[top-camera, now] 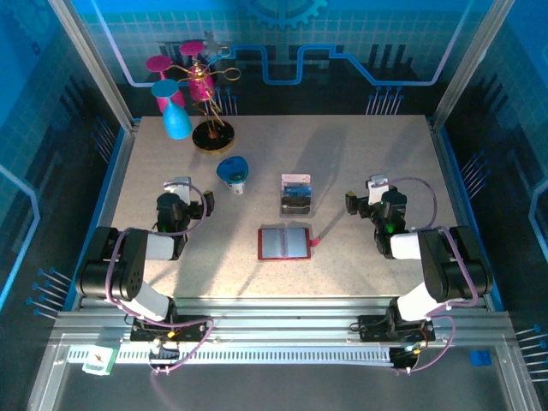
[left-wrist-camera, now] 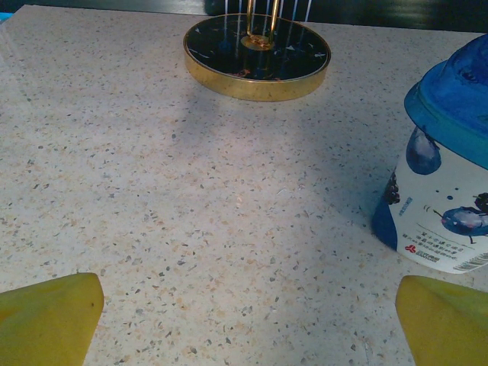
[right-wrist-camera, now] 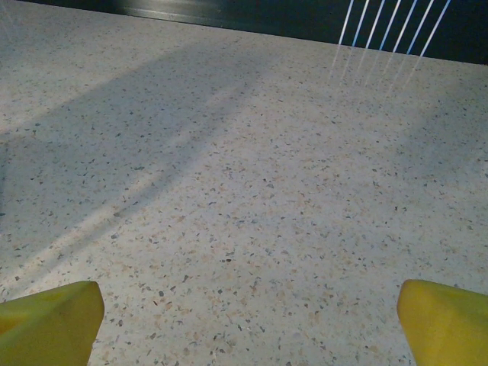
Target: Take the credit cards out of the card holder
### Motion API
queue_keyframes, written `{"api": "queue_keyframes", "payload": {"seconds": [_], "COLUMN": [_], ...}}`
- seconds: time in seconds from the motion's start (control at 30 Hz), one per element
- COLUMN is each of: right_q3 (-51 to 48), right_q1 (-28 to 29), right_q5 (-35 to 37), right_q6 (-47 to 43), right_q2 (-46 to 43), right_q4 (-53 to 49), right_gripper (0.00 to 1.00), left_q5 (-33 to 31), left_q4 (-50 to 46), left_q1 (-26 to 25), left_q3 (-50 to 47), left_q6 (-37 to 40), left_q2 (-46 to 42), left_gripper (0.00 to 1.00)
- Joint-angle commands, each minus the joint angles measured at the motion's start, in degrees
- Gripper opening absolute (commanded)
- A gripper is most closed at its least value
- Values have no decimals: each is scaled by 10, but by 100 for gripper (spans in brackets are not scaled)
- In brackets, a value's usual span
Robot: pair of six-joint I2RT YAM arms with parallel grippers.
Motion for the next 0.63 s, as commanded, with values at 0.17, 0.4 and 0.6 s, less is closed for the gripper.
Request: {"api": "queue_keyframes", "payload": {"seconds": [0.17, 0.4, 0.6], "right_q3": [0, 0, 0], "right_q1": [0, 0, -4], "right_q5": [0, 0, -3], "right_q6": [4, 4, 9], "right_q2": [2, 1, 1], "right_q4": [26, 26, 24], "right_gripper": [100, 100, 100], "left_q5": [15, 14, 14], "left_q4": [22, 22, 22], "left_q1": [1, 1, 1], "left_q3": [8, 9, 9], "left_q6": [0, 0, 0], "left_q2": [4, 4, 4], "left_gripper": [99, 99, 99]}}
